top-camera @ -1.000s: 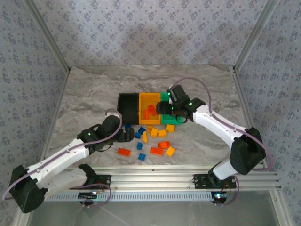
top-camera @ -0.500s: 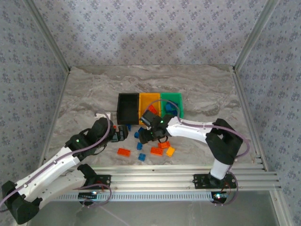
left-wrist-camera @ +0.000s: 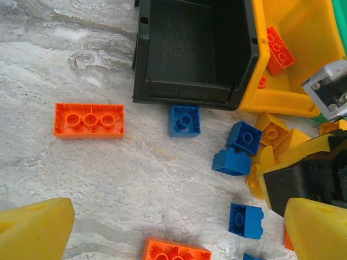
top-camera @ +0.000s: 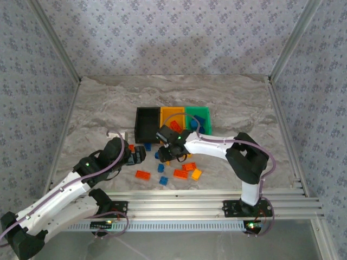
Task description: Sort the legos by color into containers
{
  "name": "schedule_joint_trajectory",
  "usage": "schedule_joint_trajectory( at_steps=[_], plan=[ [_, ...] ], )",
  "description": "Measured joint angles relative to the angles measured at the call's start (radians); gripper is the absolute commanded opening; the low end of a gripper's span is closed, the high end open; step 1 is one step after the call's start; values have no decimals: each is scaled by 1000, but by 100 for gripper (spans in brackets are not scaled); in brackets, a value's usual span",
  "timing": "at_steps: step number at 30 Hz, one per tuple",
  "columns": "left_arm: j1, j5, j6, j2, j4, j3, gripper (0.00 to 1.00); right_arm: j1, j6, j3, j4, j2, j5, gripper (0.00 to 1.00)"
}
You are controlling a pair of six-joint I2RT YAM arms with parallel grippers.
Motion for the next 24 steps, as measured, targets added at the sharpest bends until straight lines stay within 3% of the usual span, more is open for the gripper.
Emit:
schedule_joint_trajectory(
  at_steps=[17, 24],
  plan=[
    [2, 0, -2, 0, 0, 0, 100, 22, 3, 19, -55, 52, 49, 30],
    [8, -2, -2, 0, 0, 0, 99, 22, 7, 4, -67, -41, 57, 24]
  ],
)
